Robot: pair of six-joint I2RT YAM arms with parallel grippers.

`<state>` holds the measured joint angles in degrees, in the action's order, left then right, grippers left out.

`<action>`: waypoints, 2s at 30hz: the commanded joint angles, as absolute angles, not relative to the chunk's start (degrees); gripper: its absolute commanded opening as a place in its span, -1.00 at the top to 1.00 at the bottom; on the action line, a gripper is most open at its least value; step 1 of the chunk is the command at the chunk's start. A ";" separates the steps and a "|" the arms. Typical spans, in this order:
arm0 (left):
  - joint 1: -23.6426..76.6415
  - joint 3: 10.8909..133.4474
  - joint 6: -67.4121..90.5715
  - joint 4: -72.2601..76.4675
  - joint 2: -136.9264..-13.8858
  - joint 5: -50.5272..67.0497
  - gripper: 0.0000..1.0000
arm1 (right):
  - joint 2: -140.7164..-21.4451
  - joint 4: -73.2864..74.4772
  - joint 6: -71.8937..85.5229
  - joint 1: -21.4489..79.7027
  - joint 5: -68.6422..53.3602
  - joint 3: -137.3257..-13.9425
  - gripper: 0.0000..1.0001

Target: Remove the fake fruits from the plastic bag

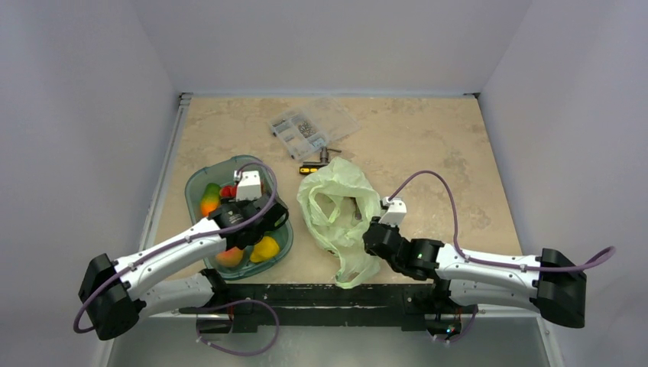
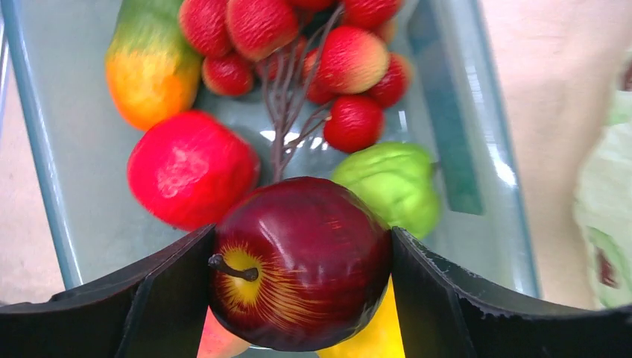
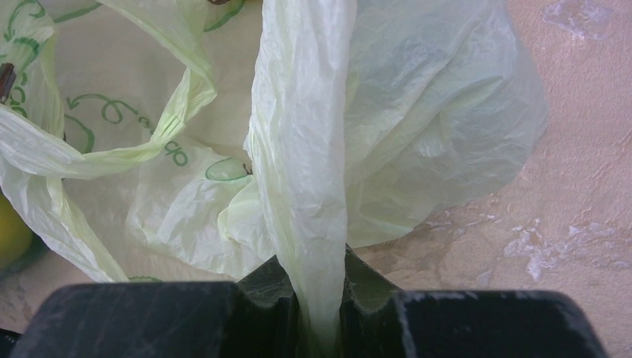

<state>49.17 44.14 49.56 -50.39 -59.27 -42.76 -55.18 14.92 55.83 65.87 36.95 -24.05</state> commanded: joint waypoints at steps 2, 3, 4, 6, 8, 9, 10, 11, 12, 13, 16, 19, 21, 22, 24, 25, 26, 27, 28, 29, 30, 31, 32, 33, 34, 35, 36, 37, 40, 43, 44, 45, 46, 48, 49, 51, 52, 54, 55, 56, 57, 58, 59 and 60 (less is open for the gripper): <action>49.04 41.10 67.46 -55.33 -61.35 -49.57 1.00 | -55.50 13.27 55.63 65.57 38.57 -24.52 0.76; 49.05 40.35 68.23 -54.78 -61.50 -48.99 1.00 | -55.54 13.26 55.63 65.57 38.51 -24.52 0.76; 49.04 39.66 68.74 -53.96 -61.59 -48.25 1.00 | -55.62 13.17 55.63 65.57 38.50 -24.52 0.76; 49.04 38.44 69.87 -52.27 -61.76 -46.31 1.00 | -55.72 13.18 55.62 65.57 38.41 -24.59 0.76; 49.04 37.37 69.90 -49.98 -62.33 -44.24 0.76 | -55.69 13.02 55.63 65.57 38.36 -24.50 0.76; 49.04 37.28 70.06 -49.65 -62.73 -43.67 0.52 | -55.72 12.86 55.59 65.57 38.33 -24.40 0.76; 49.04 37.41 70.28 -49.71 -63.20 -43.40 0.19 | -55.79 12.68 55.44 65.57 38.26 -24.42 0.76; 49.04 37.83 70.41 -50.21 -63.46 -43.22 -0.18 | -55.85 12.82 55.19 65.52 38.08 -24.62 0.77; 49.04 38.29 70.69 -50.94 -63.70 -43.21 -0.50 | -55.91 13.35 55.12 65.56 37.98 -25.04 0.77; 49.06 38.80 70.96 -51.60 -63.63 -43.24 -0.72 | -55.90 13.76 55.06 65.56 37.77 -25.41 0.77; 49.05 40.10 70.06 -52.41 -62.21 -43.48 -0.99 | -55.61 14.48 53.85 65.57 37.22 -26.71 0.77; 49.04 42.14 68.28 -53.45 -59.07 -43.70 -1.00 | -55.48 17.44 52.32 65.57 37.76 -30.09 0.76; 49.05 43.58 65.34 -53.25 -56.64 -43.47 -1.00 | -55.45 18.68 51.48 65.56 38.17 -31.55 0.74; 49.04 44.37 64.13 -53.15 -55.54 -43.38 -1.00 | -55.34 19.01 51.16 65.57 38.37 -32.00 0.73; 49.04 46.27 61.89 -53.13 -53.57 -43.08 -1.00 | -55.05 19.13 50.65 65.57 38.61 -32.34 0.71; 49.09 47.25 61.09 -53.37 -53.06 -42.96 -1.00 | -54.95 18.96 50.65 65.52 38.76 -32.20 0.69; 49.05 48.29 60.19 -53.54 -52.67 -42.71 -1.00 | -54.93 18.85 50.63 65.56 38.84 -31.95 0.68; 49.04 49.15 59.67 -53.79 -52.32 -42.41 -1.00 | -54.98 18.69 50.71 65.57 38.80 -31.70 0.68; 49.04 49.97 58.64 -53.67 -51.85 -41.70 -1.00 | -55.03 18.72 50.76 65.57 38.64 -31.46 0.68; 49.09 50.37 56.70 -52.35 -51.13 -40.26 -0.99 | -55.09 18.72 50.94 65.57 38.25 -31.18 0.69; 49.05 50.25 54.29 -49.22 -50.28 -37.80 -0.98 | -55.06 18.90 51.24 65.57 37.91 -30.81 0.71; 49.04 49.70 52.18 -46.00 -49.53 -34.64 -0.98 | -55.02 19.01 51.64 65.57 37.43 -30.53 0.72; 49.08 48.91 50.19 -42.19 -48.71 -30.95 -0.98 | -54.86 19.04 52.09 65.57 36.87 -30.11 0.72; 49.05 47.95 48.41 -38.01 -48.05 -26.32 -0.98 | -54.66 18.94 52.46 65.57 36.45 -29.72 0.72; 49.04 46.77 47.17 -33.60 -47.59 -22.04 -0.98 | -54.48 18.77 52.62 65.59 35.99 -29.26 0.72; 49.04 45.83 46.29 -29.19 -47.48 -17.28 -0.98 | -54.29 18.63 52.64 65.57 35.69 -28.88 0.72; 49.09 44.72 45.80 -24.67 -47.83 -13.07 -0.98 | -54.17 18.56 52.65 65.57 35.61 -28.63 0.72; 49.05 43.92 45.82 -20.84 -48.46 -9.39 -0.97 | -54.08 18.69 52.65 65.57 35.62 -28.51 0.72; 49.04 42.90 47.93 -9.15 -53.44 -0.03 -0.86 | -53.92 19.22 52.60 65.57 35.64 -28.84 0.72; 49.40 43.66 52.80 2.06 -63.18 7.83 -0.67 | -53.64 19.41 52.48 65.57 35.34 -28.96 0.73; 49.75 44.13 53.86 5.26 -66.40 9.02 -0.56 | -53.50 19.30 52.54 65.57 35.27 -29.00 0.74; 50.25 44.79 54.79 8.40 -69.24 8.82 -0.41 | -53.33 19.27 52.51 65.57 35.10 -28.90 0.75; 51.16 45.35 55.59 9.90 -71.84 7.11 -0.35 | -53.16 19.45 52.60 65.56 35.00 -28.91 0.76; 53.89 45.68 55.41 12.89 -76.24 0.17 -0.17 | -52.60 20.16 52.91 65.57 34.86 -28.89 0.78; 55.39 45.85 55.23 14.21 -78.12 -4.03 -0.15 | -52.18 20.57 53.10 65.57 34.86 -28.88 0.78; 58.57 45.30 55.34 17.59 -81.41 -11.73 -0.13 | -51.24 21.63 53.67 65.57 35.01 -28.93 0.80; 60.36 44.60 56.47 19.46 -82.71 -14.94 -0.09 | -50.47 22.21 53.88 65.57 35.24 -29.05 0.82; 62.55 42.59 57.47 25.58 -85.17 -20.77 -0.01 | -49.40 23.39 54.24 65.57 35.77 -29.58 0.83; 63.26 41.77 58.38 27.79 -86.25 -23.27 0.02 | -48.85 23.46 54.07 65.57 35.96 -29.66 0.83; 63.57 41.15 59.55 29.75 -87.32 -24.93 0.04 | -48.45 23.48 53.77 65.57 36.09 -29.96 0.83; 63.70 40.60 60.14 32.12 -88.45 -25.97 0.06 | -48.29 23.73 53.64 65.57 36.21 -30.28 0.83; 63.70 40.30 60.53 34.19 -89.77 -26.69 0.10 | -48.18 24.18 53.54 65.57 36.50 -30.67 0.83; 63.73 40.45 61.13 35.44 -91.54 -27.29 0.13 | -48.10 24.58 53.46 65.57 36.83 -31.09 0.83; 63.72 40.74 61.24 35.83 -92.55 -28.55 0.17 | -48.22 24.85 53.36 65.57 37.06 -31.36 0.83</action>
<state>63.90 41.21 58.26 24.53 -89.21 -19.42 -48.75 23.16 52.90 65.82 35.00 -28.75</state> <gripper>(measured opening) 0.439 0.087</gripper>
